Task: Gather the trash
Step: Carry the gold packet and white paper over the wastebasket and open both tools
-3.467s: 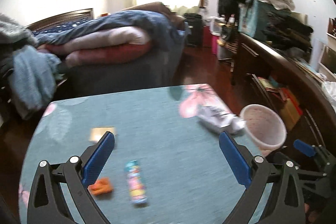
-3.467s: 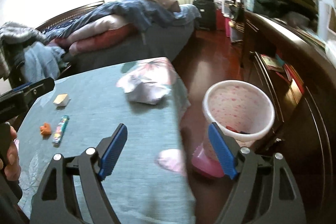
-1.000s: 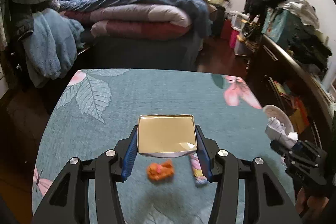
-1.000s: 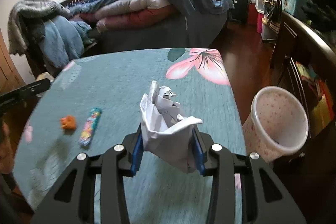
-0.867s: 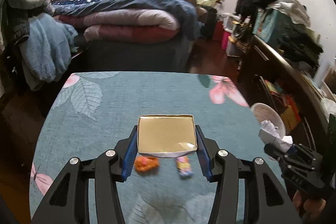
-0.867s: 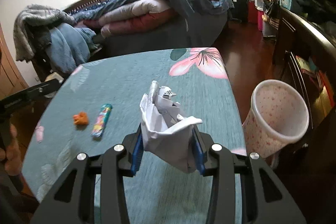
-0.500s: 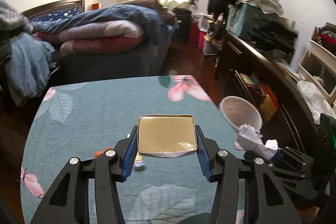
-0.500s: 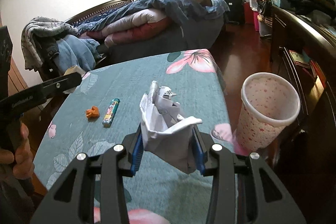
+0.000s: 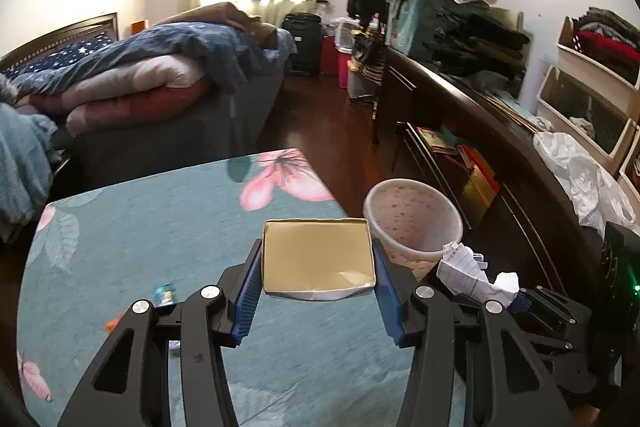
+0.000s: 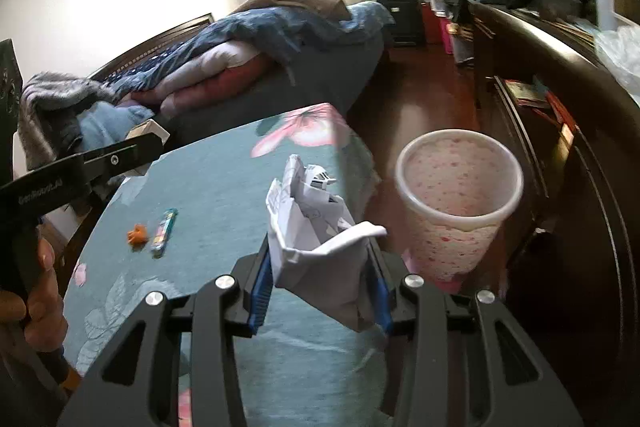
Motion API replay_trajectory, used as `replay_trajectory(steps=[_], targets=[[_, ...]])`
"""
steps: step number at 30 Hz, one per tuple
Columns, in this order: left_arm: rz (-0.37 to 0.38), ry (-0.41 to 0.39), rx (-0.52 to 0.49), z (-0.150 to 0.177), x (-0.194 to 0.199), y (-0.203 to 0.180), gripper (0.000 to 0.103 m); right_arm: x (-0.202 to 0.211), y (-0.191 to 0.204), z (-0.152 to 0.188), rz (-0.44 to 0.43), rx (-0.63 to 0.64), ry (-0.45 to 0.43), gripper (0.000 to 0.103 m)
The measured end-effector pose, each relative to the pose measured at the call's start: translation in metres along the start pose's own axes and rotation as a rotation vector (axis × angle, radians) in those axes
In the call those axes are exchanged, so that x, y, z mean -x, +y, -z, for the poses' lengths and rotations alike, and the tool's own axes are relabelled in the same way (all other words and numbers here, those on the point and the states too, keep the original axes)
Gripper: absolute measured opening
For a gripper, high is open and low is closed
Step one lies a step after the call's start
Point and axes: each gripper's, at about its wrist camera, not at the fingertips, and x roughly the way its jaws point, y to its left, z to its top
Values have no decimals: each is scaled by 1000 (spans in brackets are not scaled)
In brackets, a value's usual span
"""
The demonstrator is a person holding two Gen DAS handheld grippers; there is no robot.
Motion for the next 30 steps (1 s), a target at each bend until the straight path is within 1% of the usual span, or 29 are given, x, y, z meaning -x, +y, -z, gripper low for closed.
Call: replay_trajectory(steps=[11,13,17,20,25,30], targets=[[35,38,-84,-16,-52,-50,51,-12,-67,-5,80,-111,-15,42],[46,41,-94,-20,-63,-58,51,-17,-81,-7,108,-135,-21,42],[84,54,-99,-34,-96,-76,51,-34,-110,-13,164,-188,-29,42],[111,69,-99,-42,-119,-89,51,-45,-129,-19,173,-220,-31,42],[122,92,-111,-59,-168,-113,51,-71,-154,-32,200,-241,-46,42],[104,104,-121,-72,-212,-130,52,-104,-177,-45,228,-250,-43,42]])
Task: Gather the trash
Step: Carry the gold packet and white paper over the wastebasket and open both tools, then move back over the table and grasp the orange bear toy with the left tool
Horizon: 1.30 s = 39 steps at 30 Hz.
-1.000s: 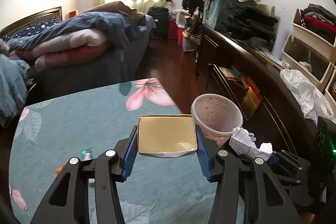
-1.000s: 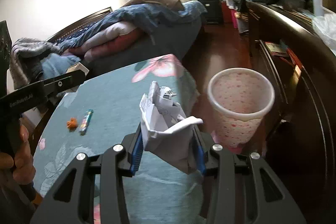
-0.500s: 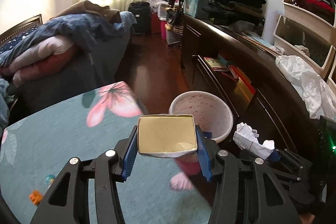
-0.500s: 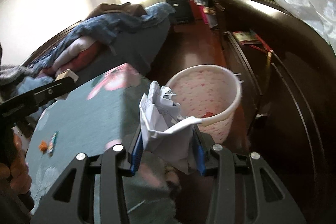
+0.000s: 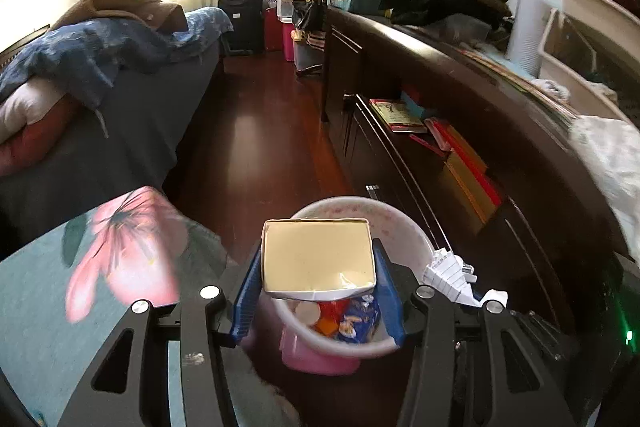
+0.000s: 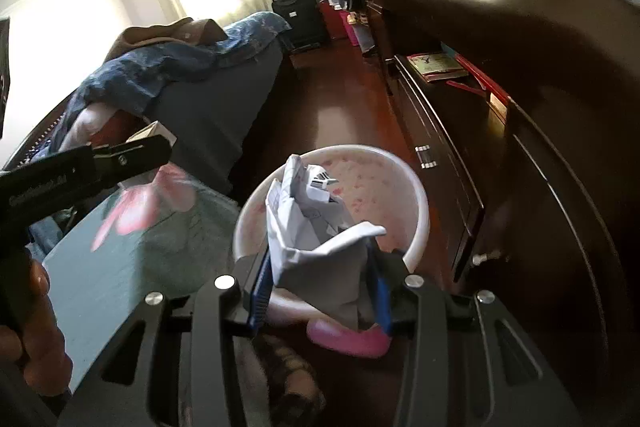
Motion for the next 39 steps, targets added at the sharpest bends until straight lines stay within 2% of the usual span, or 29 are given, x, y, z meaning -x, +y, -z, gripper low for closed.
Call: replay_trajectory(steps=[2,5,9,12,17,22,25,27,34,39], targets=[[7,12,1,-6,-15,-3,57,-14,-3,-3,11,3,10,45],[-5,0,15,-13,-28,-2,79,-35,-9,-5,31,-2,2,57],[-6,-36,37,-18,-21,7,88,-51,-15,-4,56,-2,4,60],[-4,-58,50,-16,-5,16,90,-47,-18,1,57,-12,8,65],[-79,-118,18,-2,36,23,92,-25,-9,10,62,-18,13,68],[-135,-148,-7,24,84,36,94,11,17,22,47,11,16,72],[-168,-153,-7,38,107,44,94,35,41,32,33,55,11,75],[-196,-158,1,51,127,54,96,51,58,38,20,81,3,83],[-260,-138,91,92,179,100,98,96,126,64,-72,202,15,85],[-346,-101,193,136,208,149,99,115,174,86,-140,295,40,85]])
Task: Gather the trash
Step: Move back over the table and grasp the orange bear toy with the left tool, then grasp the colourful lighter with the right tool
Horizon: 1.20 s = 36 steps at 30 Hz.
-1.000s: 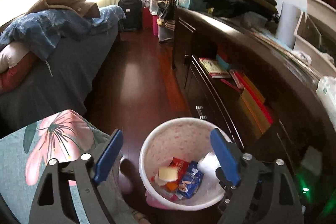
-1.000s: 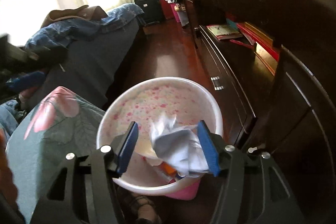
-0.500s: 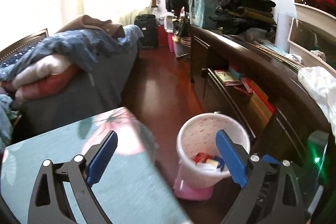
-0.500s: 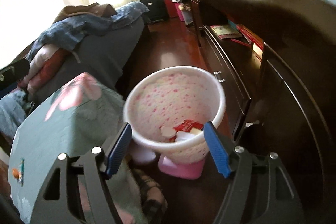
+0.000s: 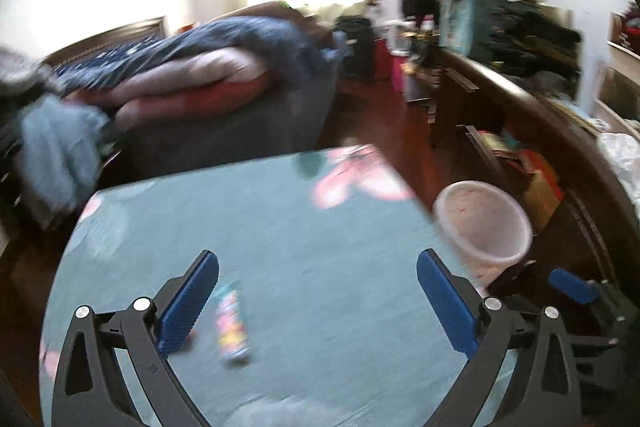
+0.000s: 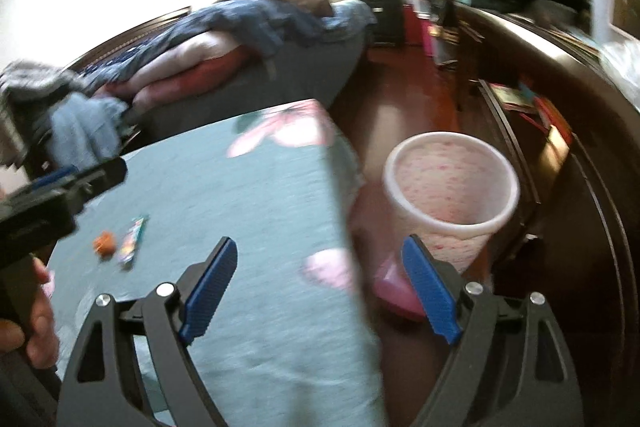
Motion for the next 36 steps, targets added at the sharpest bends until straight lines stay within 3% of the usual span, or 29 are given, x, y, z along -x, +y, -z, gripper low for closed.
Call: replay_trajectory(steps=[5,8,16,20,21,22,23,27,36], targets=[[-85,69,121,28,-7,64,99,1,43,10,-45,74,28,85],[-92,122,201,42,-22,97,95,-1,65,14,-63,106,44,85],[-88,233,303,64,-68,123,77,-10,98,19,-79,168,69,85],[-96,217,295,66,-72,123,73,-18,108,18,-68,184,83,85],[-99,211,291,65,-73,123,66,-20,110,18,-65,183,88,85],[-110,210,279,65,-73,123,50,-23,112,18,-62,181,93,85],[-132,210,253,65,-73,122,41,-26,115,18,-61,179,97,85],[-100,198,280,70,-61,136,42,-36,131,18,-60,188,107,85],[-216,94,349,82,1,194,42,-95,196,20,-72,213,174,85]])
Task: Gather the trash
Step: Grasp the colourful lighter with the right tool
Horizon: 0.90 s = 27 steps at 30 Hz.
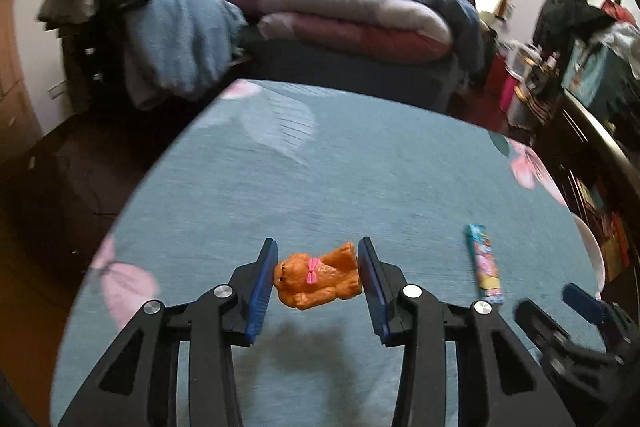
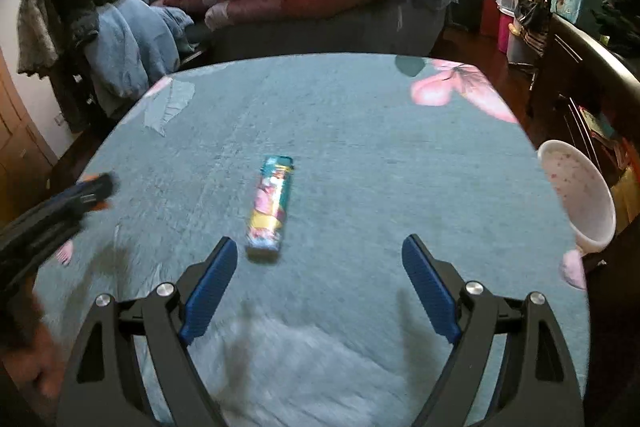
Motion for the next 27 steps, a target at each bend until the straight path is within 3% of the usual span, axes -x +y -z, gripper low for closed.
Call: replay_trajectory(steps=[6,10,14,20,27], targets=[[-41,-18,42,-2,12,36,42,-34,27,-11,9,16,59,69],[-40,-12,68,-1,14,49,42,-35,40,-10,48,64,47,54],[-28,-8,76,-1,14,49,42,-31,47,-8,26,105,54,24],[-5,-20,59,-1,25,40,42,-7,32,2,-15,101,27,23],[32,-39,24,-6,39,12,42,46,-12,14,-80,25,-42,22]])
